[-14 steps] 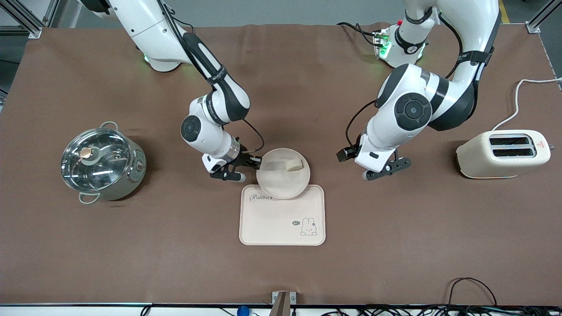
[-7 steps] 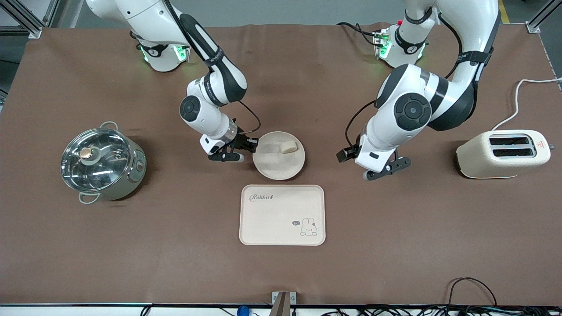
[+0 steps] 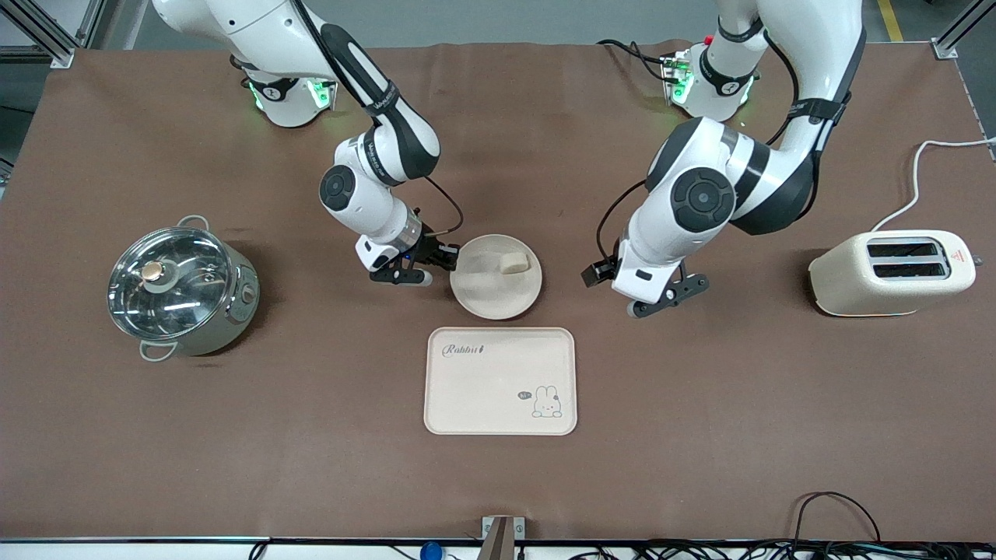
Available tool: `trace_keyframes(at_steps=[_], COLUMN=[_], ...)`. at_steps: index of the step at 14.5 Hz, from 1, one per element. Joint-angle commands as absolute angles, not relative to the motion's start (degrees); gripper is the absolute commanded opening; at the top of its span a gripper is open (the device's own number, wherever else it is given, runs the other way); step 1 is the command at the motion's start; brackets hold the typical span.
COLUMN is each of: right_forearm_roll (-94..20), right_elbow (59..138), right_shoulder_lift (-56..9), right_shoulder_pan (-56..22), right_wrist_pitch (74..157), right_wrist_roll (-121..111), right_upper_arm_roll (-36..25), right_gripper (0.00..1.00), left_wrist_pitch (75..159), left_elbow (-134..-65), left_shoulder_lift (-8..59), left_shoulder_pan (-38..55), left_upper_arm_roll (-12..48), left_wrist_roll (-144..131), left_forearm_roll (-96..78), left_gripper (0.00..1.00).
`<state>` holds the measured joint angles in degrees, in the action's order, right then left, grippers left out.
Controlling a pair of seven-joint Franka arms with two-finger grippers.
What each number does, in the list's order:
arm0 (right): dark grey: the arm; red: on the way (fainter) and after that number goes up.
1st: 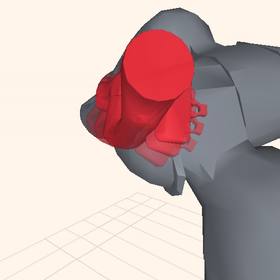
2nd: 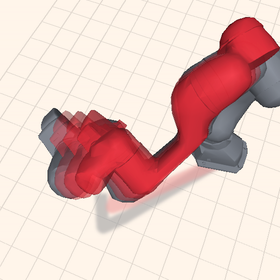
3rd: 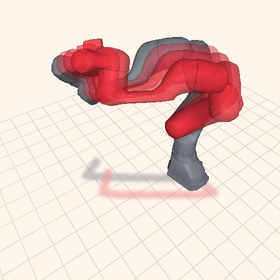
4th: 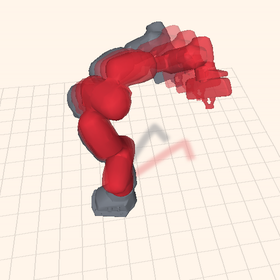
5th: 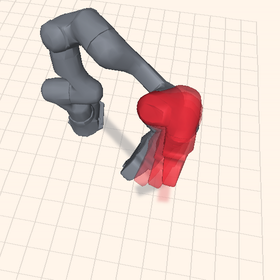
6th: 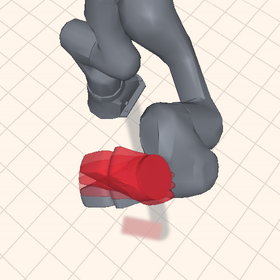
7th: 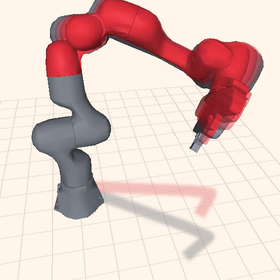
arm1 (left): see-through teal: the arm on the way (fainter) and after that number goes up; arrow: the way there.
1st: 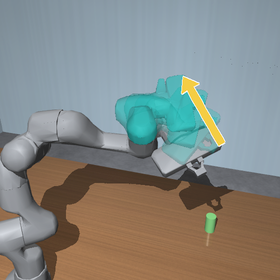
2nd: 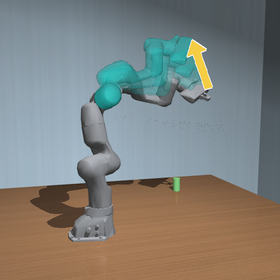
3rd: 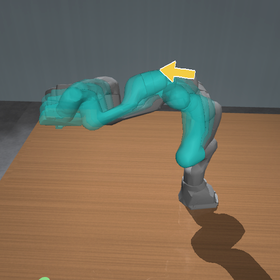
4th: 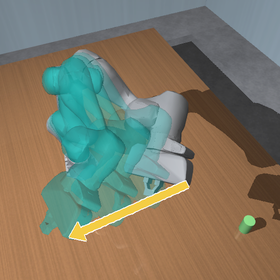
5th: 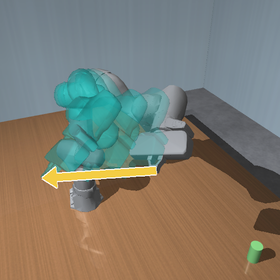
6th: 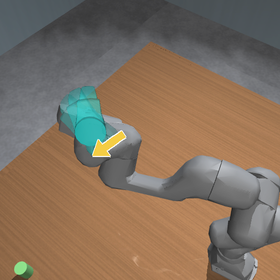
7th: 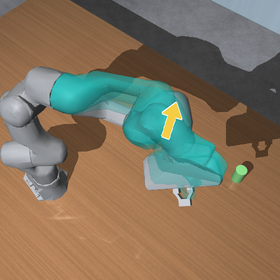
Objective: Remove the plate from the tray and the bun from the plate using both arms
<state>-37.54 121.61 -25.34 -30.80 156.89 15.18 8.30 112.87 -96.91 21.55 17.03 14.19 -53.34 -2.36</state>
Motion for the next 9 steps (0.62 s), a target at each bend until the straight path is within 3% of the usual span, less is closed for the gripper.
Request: trace_keyframes(at_steps=[1,6,9], right_forearm_roll=[-39.64,-39.29,-37.63], right_elbow=[122.08,121.38,118.58], right_shoulder_lift=[-25.31,-22.42,-16.89], right_shoulder_pan=[-30.41,-22.43,-17.33], right_wrist_pitch=[157.15,152.86,138.93], right_wrist_roll=[13.89,12.66,9.5], right_upper_arm_roll=[8.53,8.35,6.86], right_gripper=[1.0,1.0,1.0], left_wrist_pitch=[114.43,116.54,118.29], left_elbow=[-97.21,-97.21,-97.21], left_shoulder_lift=[22.06,23.9,25.04], left_shoulder_pan=[18.19,19.86,21.27], left_upper_arm_roll=[14.15,14.15,14.15], left_wrist_roll=[-56.33,-61.95,-65.55], left_forearm_roll=[-2.11,-2.11,-2.11], left_gripper=[1.0,1.0,1.0])
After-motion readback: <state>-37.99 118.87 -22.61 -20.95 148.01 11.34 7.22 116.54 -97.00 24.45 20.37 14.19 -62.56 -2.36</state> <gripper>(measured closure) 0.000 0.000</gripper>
